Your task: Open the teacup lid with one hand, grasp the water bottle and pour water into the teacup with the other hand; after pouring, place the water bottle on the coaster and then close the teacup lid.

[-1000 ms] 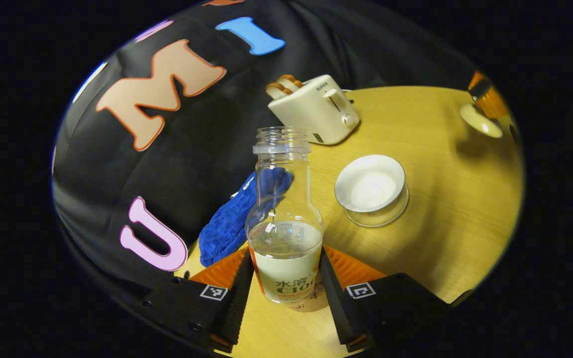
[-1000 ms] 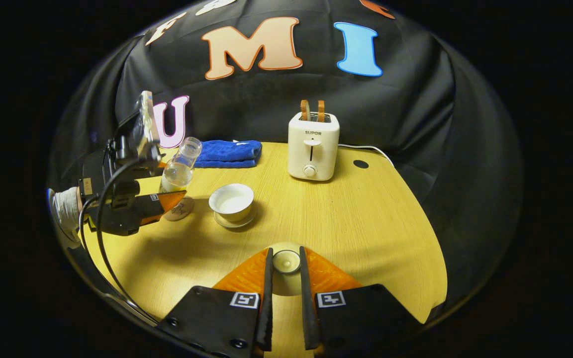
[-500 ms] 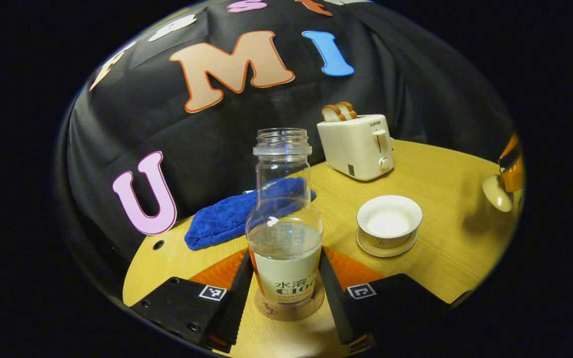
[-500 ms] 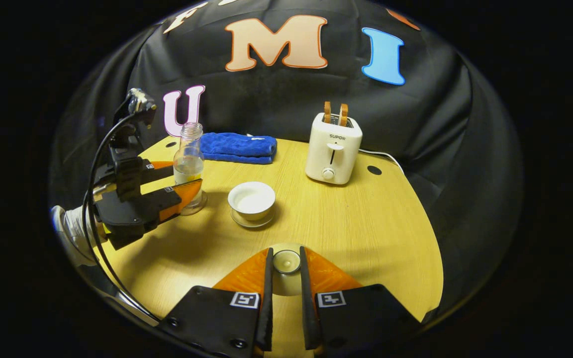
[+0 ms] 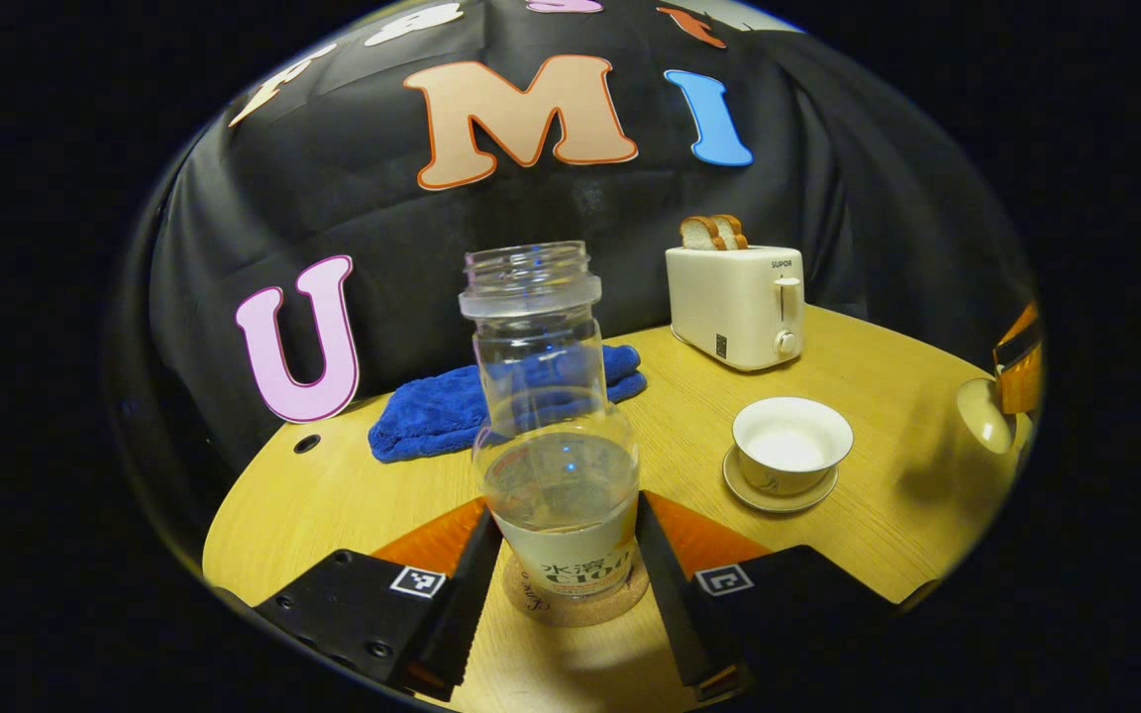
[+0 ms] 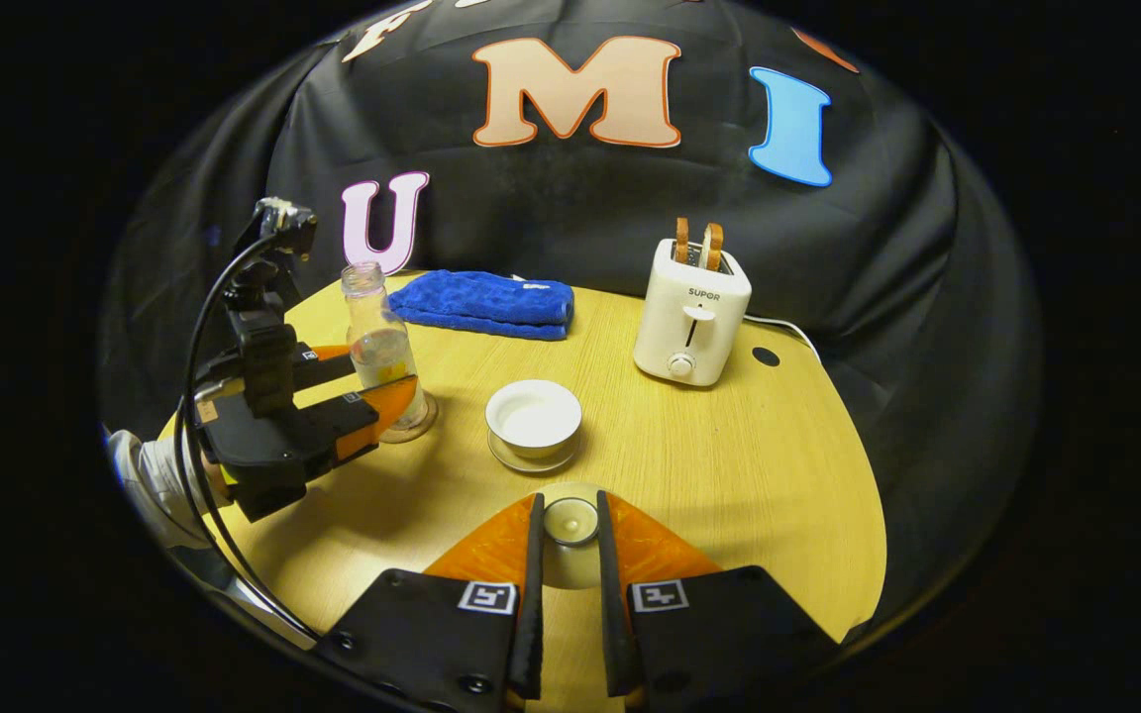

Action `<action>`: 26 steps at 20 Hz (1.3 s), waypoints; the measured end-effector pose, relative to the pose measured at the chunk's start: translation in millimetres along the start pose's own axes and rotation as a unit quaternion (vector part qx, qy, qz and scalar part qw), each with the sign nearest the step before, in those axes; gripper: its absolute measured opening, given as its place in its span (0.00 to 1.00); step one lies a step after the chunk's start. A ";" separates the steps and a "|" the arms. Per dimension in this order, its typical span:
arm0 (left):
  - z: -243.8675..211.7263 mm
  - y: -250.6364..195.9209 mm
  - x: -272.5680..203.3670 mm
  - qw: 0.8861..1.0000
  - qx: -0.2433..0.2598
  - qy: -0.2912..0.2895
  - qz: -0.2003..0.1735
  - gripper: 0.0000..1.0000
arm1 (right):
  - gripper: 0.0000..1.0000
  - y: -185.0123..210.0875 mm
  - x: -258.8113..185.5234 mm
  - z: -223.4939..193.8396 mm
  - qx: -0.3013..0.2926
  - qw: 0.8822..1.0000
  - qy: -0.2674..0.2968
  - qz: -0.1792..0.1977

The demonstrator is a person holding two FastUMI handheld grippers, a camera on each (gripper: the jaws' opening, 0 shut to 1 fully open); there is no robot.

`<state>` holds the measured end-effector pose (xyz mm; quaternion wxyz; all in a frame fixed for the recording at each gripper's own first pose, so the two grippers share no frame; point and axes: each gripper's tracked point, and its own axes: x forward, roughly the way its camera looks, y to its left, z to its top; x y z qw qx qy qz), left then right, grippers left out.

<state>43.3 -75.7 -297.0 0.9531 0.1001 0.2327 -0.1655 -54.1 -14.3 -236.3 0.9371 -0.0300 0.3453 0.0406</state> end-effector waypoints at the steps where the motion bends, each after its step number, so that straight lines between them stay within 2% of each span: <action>1: -3.9 0.1 -1.7 1.000 -0.002 0.006 -0.002 0.77 | 0.28 1.7 2.0 4.0 0.000 1.000 -0.002 0.002; 3: -6.1 -1.4 -5.2 1.000 -0.009 0.009 -0.006 0.81 | 0.31 5.1 5.7 12.2 -0.001 1.000 -0.008 0.005; 5: -5.5 -2.9 -7.3 1.000 -0.014 0.007 -0.010 0.86 | 0.28 7.7 10.9 20.2 -0.001 1.000 -0.013 0.009; 8: -7.5 -1.0 -13.0 1.000 -0.019 0.009 -0.007 0.88 | 0.28 11.6 20.9 33.9 0.003 1.000 -0.022 0.015; 10: -9.1 3.5 -16.2 1.000 -0.025 0.012 0.003 0.96 | 0.31 14.0 30.5 42.6 0.007 0.999 -0.028 0.019; 15: -1.0 5.9 -48.7 0.999 -0.034 0.002 0.015 0.97 | 0.28 25.3 62.9 56.2 0.027 0.999 -0.033 0.032; 18: 8.0 10.9 -72.8 0.999 -0.030 -0.009 0.015 0.97 | 0.25 30.8 86.4 58.8 0.013 0.998 -0.039 0.037; 25: 26.3 44.4 -124.3 0.997 -0.031 -0.030 0.057 0.96 | 0.31 40.4 129.5 48.2 0.021 0.999 -0.019 0.045; 26: 28.4 49.0 -129.4 0.997 -0.033 -0.033 0.063 0.96 | 0.28 40.3 133.6 47.0 0.023 0.999 -0.016 0.045</action>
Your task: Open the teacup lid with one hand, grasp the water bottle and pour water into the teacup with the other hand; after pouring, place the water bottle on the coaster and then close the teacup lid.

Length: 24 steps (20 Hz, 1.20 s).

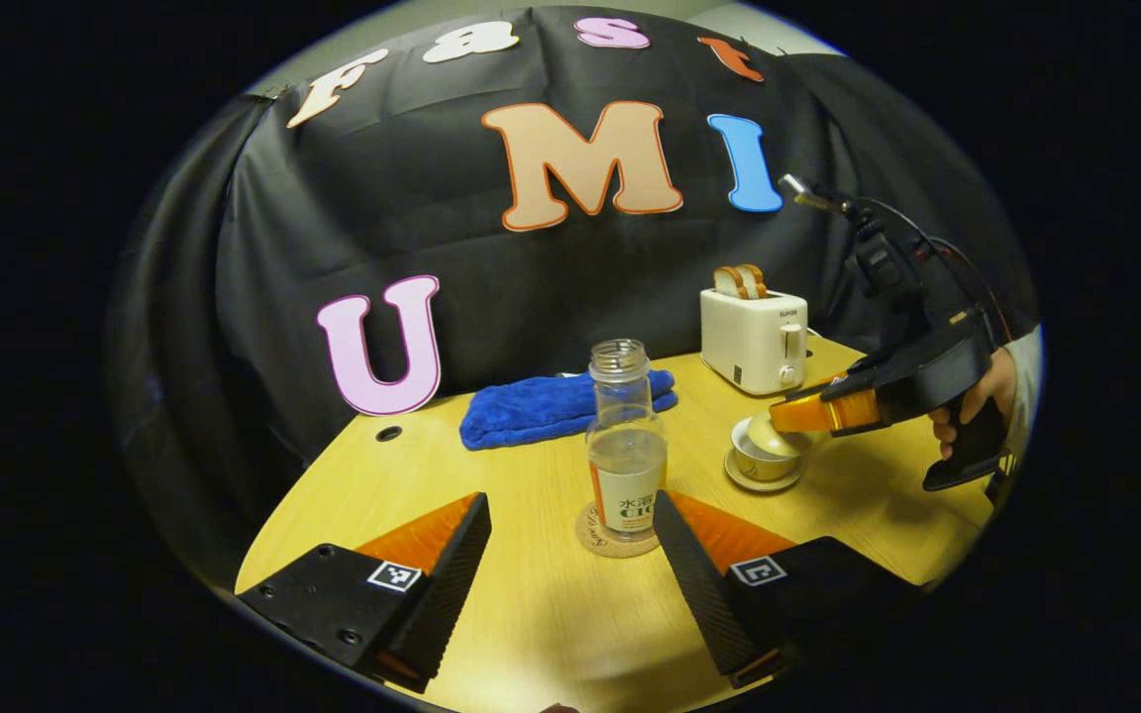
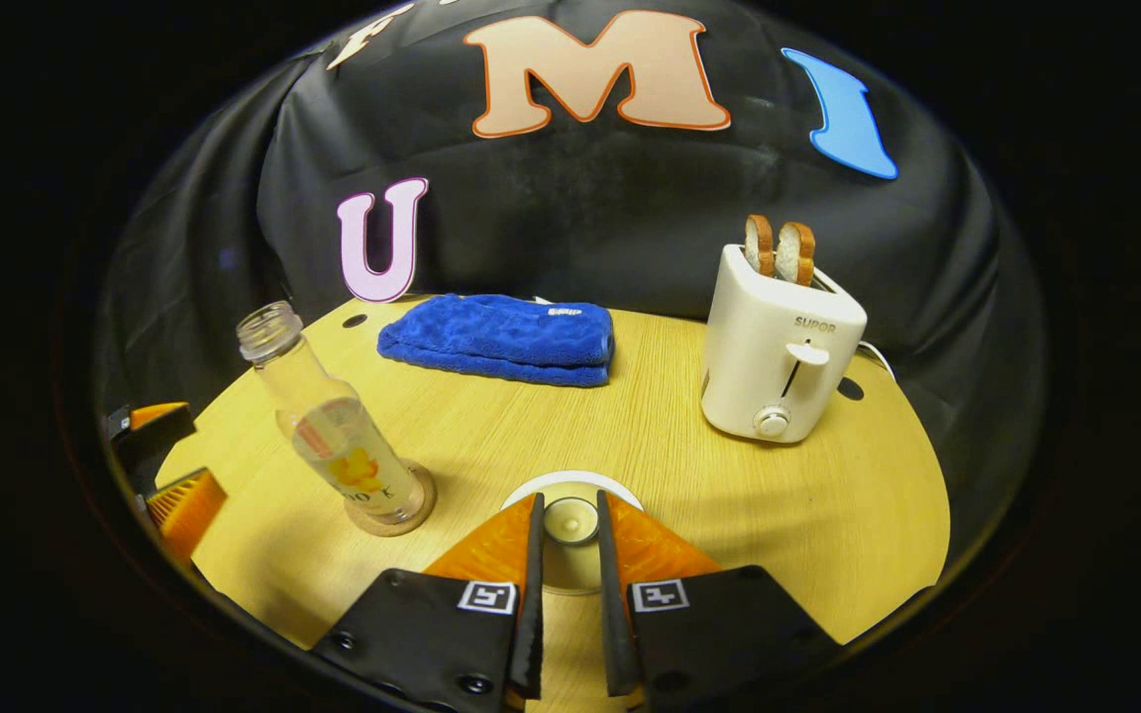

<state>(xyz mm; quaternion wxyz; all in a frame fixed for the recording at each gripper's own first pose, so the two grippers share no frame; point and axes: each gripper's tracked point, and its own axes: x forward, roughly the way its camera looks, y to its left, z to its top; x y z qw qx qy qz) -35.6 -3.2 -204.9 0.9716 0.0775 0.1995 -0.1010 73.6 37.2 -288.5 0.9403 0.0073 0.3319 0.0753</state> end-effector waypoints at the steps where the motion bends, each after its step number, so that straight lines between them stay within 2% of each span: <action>1: 3.8 4.3 -4.4 1.000 -0.002 -0.003 0.005 0.96 | 0.28 -0.3 3.3 -0.5 0.002 1.000 0.000 -0.001; 2: 5.8 8.3 -8.6 1.000 -0.002 -0.003 0.011 0.96 | 0.26 0.0 5.7 -0.1 0.003 1.000 0.001 -0.001; 3: 8.6 11.6 -11.4 1.000 -0.002 -0.006 0.014 0.96 | 0.31 0.6 8.0 -0.8 0.004 1.000 0.002 0.000; 4: 12.3 13.7 -13.9 1.000 -0.002 -0.009 0.018 0.96 | 0.28 1.4 9.4 -1.6 0.004 1.000 0.003 0.000; 9: 29.9 13.7 -17.2 1.000 0.004 -0.019 0.019 0.96 | 0.30 0.1 13.5 -2.0 -0.002 1.000 0.001 -0.002; 10: 34.8 14.2 -16.7 1.000 0.007 -0.021 0.018 0.96 | 0.36 0.0 10.3 -2.3 0.000 1.000 0.003 -0.002; 11: 40.9 13.2 -15.4 0.999 0.008 -0.027 0.016 0.96 | 0.35 0.7 5.1 -0.2 0.003 1.000 -0.001 0.002; 13: 54.4 10.7 -15.5 0.999 0.010 -0.036 0.014 0.96 | 0.58 0.7 -10.2 12.1 0.003 1.000 -0.023 0.001; 17: 95.1 10.4 -16.5 0.997 -0.008 -0.074 0.017 0.96 | 0.69 8.1 -75.6 62.8 0.003 0.993 -0.121 -0.002; 20: 119.2 7.9 -17.1 0.995 -0.040 -0.096 0.012 0.96 | 0.88 8.7 -124.6 91.6 0.013 0.984 -0.175 -0.009; 21: 126.9 8.6 -17.6 0.993 -0.049 -0.102 0.013 0.96 | 0.89 7.6 -140.6 101.4 0.018 0.980 -0.196 -0.012; 22: 134.2 12.1 -18.6 0.992 -0.056 -0.112 0.019 0.96 | 0.99 1.7 -157.1 111.4 0.022 0.976 -0.217 -0.025; 23: 143.5 17.3 -21.7 0.990 -0.057 -0.123 0.030 0.96 | 0.99 -5.9 -173.5 121.8 0.026 0.970 -0.239 -0.039; 24: 156.7 24.1 -23.8 0.987 -0.052 -0.145 0.046 0.96 | 0.94 -13.9 -187.9 131.6 0.027 0.964 -0.260 -0.055</action>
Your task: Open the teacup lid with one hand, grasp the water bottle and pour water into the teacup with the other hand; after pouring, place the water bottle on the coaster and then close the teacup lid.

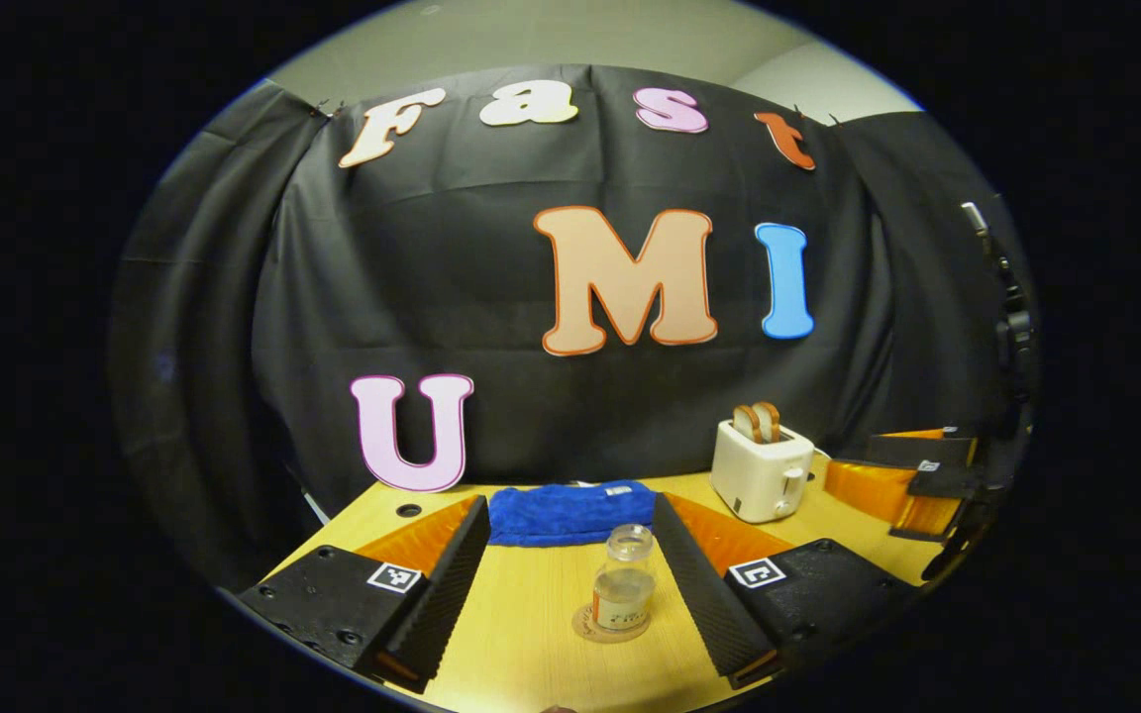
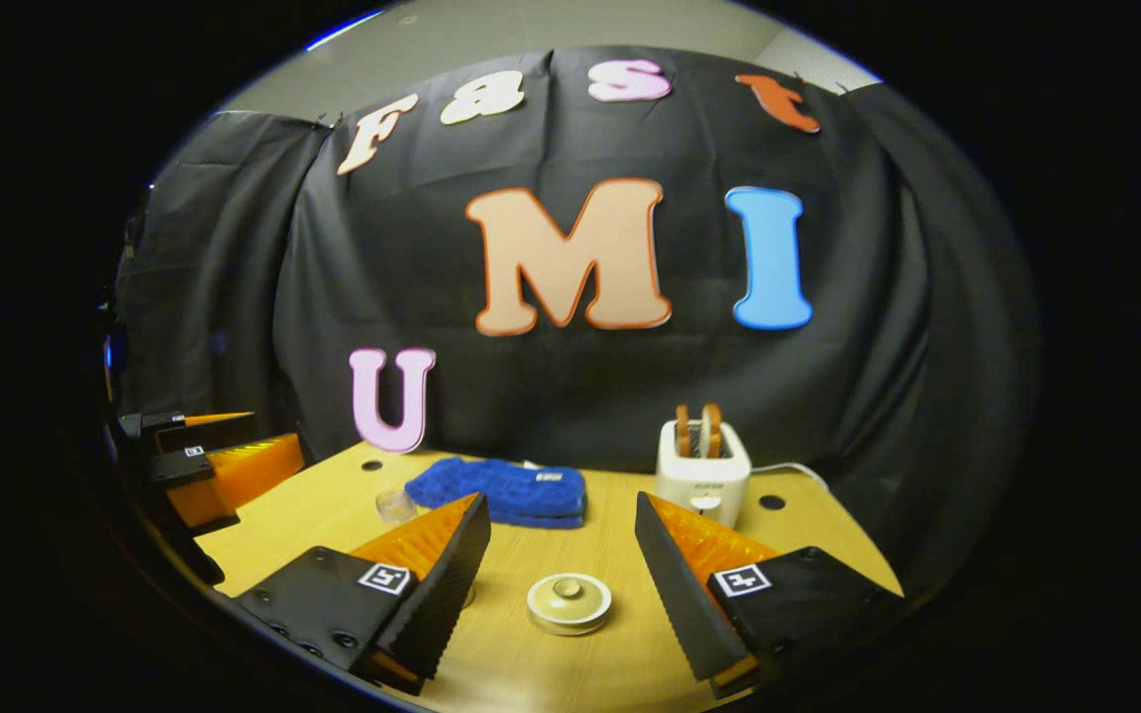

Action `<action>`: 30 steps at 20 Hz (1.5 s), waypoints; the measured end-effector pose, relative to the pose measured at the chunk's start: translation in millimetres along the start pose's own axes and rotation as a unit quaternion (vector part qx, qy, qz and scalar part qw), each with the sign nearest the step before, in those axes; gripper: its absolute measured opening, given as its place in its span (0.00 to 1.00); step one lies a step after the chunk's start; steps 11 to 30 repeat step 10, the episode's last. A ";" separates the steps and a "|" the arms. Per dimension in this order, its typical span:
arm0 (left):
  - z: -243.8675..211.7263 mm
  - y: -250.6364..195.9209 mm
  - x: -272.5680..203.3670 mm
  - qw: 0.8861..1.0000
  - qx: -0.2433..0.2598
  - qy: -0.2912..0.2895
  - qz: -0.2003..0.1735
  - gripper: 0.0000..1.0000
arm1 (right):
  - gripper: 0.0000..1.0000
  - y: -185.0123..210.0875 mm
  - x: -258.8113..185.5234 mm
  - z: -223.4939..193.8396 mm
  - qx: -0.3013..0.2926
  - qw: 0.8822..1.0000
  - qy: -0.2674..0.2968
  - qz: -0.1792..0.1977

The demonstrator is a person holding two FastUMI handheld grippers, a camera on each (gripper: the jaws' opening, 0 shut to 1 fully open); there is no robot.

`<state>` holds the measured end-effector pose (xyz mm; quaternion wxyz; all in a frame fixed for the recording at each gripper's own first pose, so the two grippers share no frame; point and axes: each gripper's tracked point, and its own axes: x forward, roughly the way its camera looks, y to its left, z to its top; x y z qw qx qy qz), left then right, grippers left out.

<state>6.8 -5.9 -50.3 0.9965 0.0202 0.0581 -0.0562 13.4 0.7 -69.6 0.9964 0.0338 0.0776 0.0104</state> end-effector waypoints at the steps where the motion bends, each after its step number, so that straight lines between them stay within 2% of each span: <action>1: 11.8 2.0 0.6 1.000 0.007 -0.019 0.009 0.96 | 0.99 -7.0 -8.3 13.4 -0.002 1.000 -0.018 -0.013; 2: 20.2 -3.2 -1.2 0.999 0.010 -0.031 0.007 0.96 | 0.94 -12.3 -14.6 26.1 -0.003 0.999 -0.035 -0.022; 5: 31.1 -18.6 -4.2 0.999 -0.003 -0.044 -0.004 0.96 | 0.94 -22.7 -27.3 46.4 0.000 0.998 -0.060 -0.035; 6: 32.4 -21.5 -4.8 0.999 -0.012 -0.043 -0.006 0.96 | 0.99 -26.3 -29.8 51.6 0.003 0.997 -0.063 -0.039; 8: 34.9 -21.2 -3.5 0.999 -0.023 -0.042 -0.004 0.99 | 0.99 -33.1 -34.1 59.0 0.008 0.996 -0.072 -0.045; 9: 37.3 -20.5 -3.8 0.999 -0.025 -0.042 -0.003 0.95 | 0.99 -36.5 -36.4 62.9 0.006 0.996 -0.076 -0.049; 10: 39.7 -19.4 -4.9 0.999 -0.025 -0.045 0.000 0.95 | 0.89 -39.0 -37.7 65.9 0.003 0.996 -0.078 -0.051; 30: 39.7 -19.4 -4.9 0.999 -0.025 -0.045 0.000 0.95 | 0.89 -39.0 -37.7 65.9 0.003 0.996 -0.078 -0.051</action>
